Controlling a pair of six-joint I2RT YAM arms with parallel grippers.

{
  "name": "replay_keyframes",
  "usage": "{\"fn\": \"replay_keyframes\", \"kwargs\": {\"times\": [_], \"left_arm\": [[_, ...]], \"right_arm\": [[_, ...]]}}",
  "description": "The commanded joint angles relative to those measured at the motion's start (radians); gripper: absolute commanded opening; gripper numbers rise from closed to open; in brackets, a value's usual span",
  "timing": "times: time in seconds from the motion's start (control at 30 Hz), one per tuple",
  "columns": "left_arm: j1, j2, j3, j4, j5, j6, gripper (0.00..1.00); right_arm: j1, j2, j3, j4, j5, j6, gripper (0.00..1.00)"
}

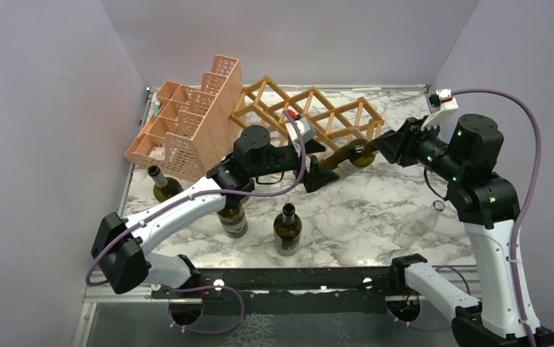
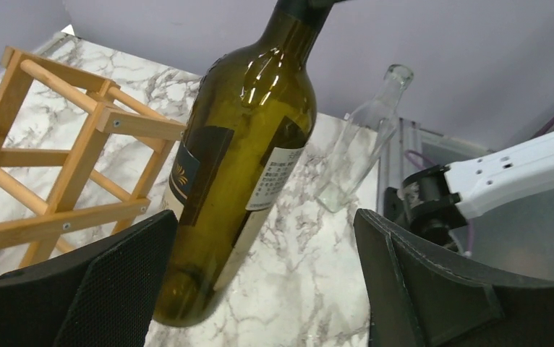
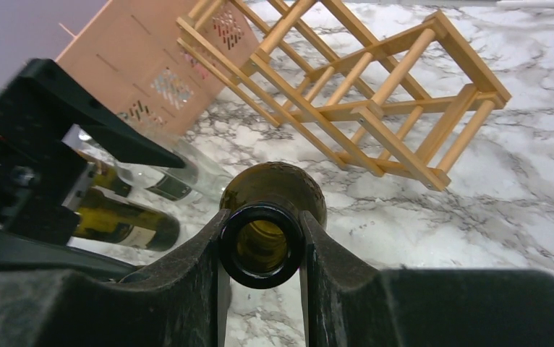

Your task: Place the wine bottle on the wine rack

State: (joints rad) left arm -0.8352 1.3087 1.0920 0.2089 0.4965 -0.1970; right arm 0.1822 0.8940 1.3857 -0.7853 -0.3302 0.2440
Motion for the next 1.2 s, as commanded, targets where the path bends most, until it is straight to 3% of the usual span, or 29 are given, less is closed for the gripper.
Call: {"fn": "replay_keyframes", "kwargs": {"times": [0.0,0.17,0.93,1.03,1.13,1.17], "left_arm": [[-0.02,0.058,0.0,0.103,-0.038,0.188,0.99],[-0.027,0.144,-0.021,0.2,-0.003,0.22,0.99],[-0.03,0.27,0.077,0.264,0.089,0.426,0.95],[-0.031,0.267,0.087,0.265,0.081,0.462,0.77],[-0.031,0.257,0.097,0.264,0.096,0.541,0.44],[-0.03,0.252,0.098,0.264,0.107,0.578,0.29]], "right_arm": [[0.0,-0.018,0.067,0.158,-0.085,0.071,0.01],[0.0,-0.027,0.092,0.126,-0.079,0.069,0.01],[0.0,-0.078,0.143,0.002,-0.16,0.078,0.01],[0.0,-0.082,0.152,-0.025,-0.167,0.069,0.01],[0.0,-0.082,0.167,-0.069,-0.164,0.054,0.04],[-0.001,-0.081,0.177,-0.094,-0.168,0.036,0.13]]}}
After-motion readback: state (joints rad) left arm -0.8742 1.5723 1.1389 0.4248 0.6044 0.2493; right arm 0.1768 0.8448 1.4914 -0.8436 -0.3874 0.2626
